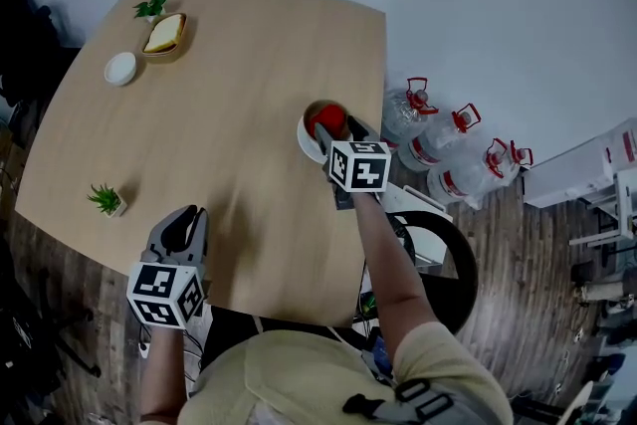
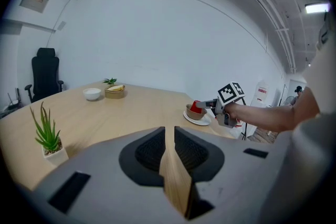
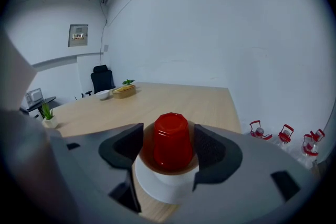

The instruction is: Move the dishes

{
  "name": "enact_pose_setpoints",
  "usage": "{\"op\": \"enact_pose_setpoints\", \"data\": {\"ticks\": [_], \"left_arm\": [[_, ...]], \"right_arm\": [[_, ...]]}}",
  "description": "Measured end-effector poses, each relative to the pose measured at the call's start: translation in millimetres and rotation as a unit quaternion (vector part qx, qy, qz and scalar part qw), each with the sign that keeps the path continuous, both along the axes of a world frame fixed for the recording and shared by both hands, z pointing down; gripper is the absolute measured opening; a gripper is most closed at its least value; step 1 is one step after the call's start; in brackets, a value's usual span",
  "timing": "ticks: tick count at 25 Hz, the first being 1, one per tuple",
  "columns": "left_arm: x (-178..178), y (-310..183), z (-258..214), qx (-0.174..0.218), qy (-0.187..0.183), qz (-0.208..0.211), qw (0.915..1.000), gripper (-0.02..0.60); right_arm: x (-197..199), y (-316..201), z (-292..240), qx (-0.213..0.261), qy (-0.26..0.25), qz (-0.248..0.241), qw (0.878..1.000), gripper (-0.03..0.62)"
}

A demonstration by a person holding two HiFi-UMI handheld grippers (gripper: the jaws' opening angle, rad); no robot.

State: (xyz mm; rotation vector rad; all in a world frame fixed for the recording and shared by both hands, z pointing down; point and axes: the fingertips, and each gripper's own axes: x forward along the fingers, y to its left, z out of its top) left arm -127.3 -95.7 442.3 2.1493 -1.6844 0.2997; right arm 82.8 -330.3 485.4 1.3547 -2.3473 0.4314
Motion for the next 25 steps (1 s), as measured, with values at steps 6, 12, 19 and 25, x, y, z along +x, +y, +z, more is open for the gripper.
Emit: {"op": "enact_pose_setpoints", "data": {"ticks": [6, 12, 19, 25], "left_arm": [[-12.6, -14.6, 0.6, -0.001, 0.002, 0.009, 1.0, 0.051], [-26.6, -23.3, -2.4, 0.001, 0.0, 0.017, 0.9998, 0.095], [-35.4, -24.1, -3.0, 0.003, -0.007, 0.034, 0.9994, 0.158], [-42.5, -23.7, -8.7, 0.012, -0.02, 0.046, 0.9987, 0.175]], "right_arm": [[-9.2, -18.2, 15.7, -0.021, 0.028, 0.003, 0.999, 0.295], [-4.9, -24.0, 25.7, -0.03, 0.05, 0.022, 0.998, 0.295], [-7.7, -20.9, 25.4, -0.023, 0.064, 0.006, 0.998, 0.259], [-0.3, -19.7, 11.7, -0.001, 0.064, 0.019, 0.998, 0.258]]}}
